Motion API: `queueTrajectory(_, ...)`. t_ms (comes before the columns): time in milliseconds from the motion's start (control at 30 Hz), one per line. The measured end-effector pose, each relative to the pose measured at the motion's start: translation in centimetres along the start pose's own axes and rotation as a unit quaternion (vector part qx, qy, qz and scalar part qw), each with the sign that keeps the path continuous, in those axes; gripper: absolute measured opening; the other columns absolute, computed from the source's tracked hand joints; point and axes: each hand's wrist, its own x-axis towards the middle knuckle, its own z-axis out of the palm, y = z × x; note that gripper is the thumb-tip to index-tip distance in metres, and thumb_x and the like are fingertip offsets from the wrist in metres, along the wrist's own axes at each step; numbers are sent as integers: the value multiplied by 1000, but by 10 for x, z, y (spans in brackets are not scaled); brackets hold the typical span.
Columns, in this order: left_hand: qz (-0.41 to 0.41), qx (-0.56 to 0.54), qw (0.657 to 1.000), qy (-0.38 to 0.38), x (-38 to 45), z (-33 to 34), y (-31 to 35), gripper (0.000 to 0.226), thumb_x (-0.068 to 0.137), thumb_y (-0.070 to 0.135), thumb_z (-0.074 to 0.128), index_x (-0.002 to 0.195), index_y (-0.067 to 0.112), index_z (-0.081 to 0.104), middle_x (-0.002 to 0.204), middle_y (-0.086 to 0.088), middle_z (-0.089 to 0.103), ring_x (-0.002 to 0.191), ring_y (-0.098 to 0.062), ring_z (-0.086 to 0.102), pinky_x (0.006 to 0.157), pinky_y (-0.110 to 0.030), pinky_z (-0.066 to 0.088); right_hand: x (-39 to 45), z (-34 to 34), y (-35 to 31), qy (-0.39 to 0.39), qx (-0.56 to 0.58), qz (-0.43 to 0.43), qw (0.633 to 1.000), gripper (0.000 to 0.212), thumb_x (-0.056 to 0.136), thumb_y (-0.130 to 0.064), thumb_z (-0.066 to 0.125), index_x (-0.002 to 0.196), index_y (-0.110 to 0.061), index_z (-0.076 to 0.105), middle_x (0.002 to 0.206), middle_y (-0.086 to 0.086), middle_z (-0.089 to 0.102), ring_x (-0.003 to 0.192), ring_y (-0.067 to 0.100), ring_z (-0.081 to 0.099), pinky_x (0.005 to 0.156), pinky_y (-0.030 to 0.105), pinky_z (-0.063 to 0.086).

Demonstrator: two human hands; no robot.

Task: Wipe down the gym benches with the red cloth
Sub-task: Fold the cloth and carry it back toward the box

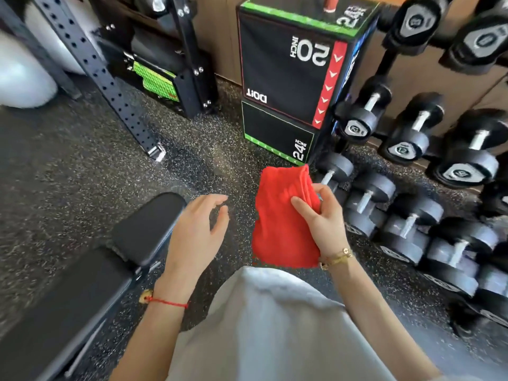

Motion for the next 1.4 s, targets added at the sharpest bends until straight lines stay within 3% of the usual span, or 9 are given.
queueTrajectory(100,-17,0,1000,8,52,4,-5,24,96,21,55,118,19,65,109,6,66,102,-15,62,89,-31,50,60,14,-9,-10,-7,-12,1000,27,85,-9,71,106,-1,56,77,-10,65,60,-6,58,58,11,48)
queueTrajectory(200,-35,0,999,14,94,6,-12,24,95,18,57,117,17,66,109,4,67,101,-17,63,90,-35,51,109,25,-16,-21,-10,-11,1000,25,85,-9,71,104,-4,56,72,-13,66,59,-7,59,55,10,47)
queueTrajectory(367,-60,1,998,14,165,14,-32,24,95,19,56,118,19,65,110,4,67,100,-18,63,89,-34,50,181,45,-21,-21,-16,5,1000,24,84,-10,71,103,-5,57,78,-9,67,66,0,61,62,19,51)
queueTrajectory(500,-57,1,998,8,237,26,-49,25,96,21,56,119,19,65,113,4,67,101,-16,63,90,-36,51,245,69,-19,-4,-52,8,999,25,83,-16,73,103,-10,60,99,10,68,84,16,61,83,40,52)
queueTrajectory(633,-44,0,999,-3,327,32,-70,26,97,24,54,121,21,63,115,7,66,95,-13,62,89,-33,52,321,101,-27,6,-55,11,998,24,83,-16,72,103,-9,59,99,11,68,85,19,61,85,47,52)
queueTrajectory(767,-14,2,1000,-18,438,31,-89,28,97,25,53,123,21,63,119,9,65,111,-9,60,97,-22,45,410,141,-48,31,-26,0,999,22,84,-14,72,101,-9,60,87,0,68,76,10,60,75,31,52)
queueTrajectory(900,34,-4,999,-36,543,29,-97,28,98,25,52,124,21,62,120,9,64,112,-9,59,101,-29,47,493,172,-70,69,-18,-22,997,21,84,-13,72,99,-9,60,79,-10,65,66,-1,56,64,14,47)
queueTrajectory(1200,79,-12,994,-70,701,55,-107,26,97,23,55,120,19,65,117,6,67,110,-14,63,95,-38,53,615,194,-76,139,-6,16,990,24,84,-14,72,102,-7,58,87,1,64,75,11,57,74,31,49)
queueTrajectory(1400,100,-11,992,-76,804,90,-102,26,97,23,54,120,19,64,115,7,66,107,-10,61,96,-23,46,719,198,-80,159,8,20,987,25,84,-14,73,102,-6,57,86,6,64,77,15,55,77,40,49)
